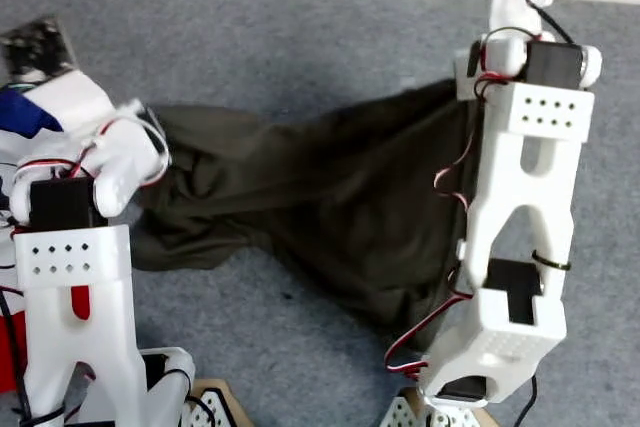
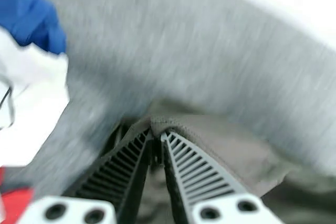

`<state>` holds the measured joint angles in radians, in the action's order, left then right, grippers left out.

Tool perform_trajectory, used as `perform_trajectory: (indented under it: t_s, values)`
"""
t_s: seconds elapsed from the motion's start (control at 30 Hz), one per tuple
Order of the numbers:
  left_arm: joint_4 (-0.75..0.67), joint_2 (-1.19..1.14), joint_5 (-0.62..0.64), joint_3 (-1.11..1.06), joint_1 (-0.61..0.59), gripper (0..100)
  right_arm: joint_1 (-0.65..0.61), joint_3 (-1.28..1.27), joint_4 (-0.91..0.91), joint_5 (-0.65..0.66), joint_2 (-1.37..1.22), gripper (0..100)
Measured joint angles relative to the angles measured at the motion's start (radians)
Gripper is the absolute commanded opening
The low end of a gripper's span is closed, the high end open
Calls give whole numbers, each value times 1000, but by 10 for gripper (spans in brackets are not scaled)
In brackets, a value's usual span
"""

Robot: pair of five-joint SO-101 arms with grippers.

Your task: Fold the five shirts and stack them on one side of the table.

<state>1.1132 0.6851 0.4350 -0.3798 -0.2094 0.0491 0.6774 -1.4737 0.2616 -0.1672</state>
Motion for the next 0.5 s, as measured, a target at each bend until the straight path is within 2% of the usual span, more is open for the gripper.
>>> perform_trajectory:
  t_s: [0.27,0.5]
  values:
    - [-262,0,164,123,-60,7,0,0,163,-41,187,7]
    - [-327,0,178,302,-147,7,0,8,242,-41,428,7]
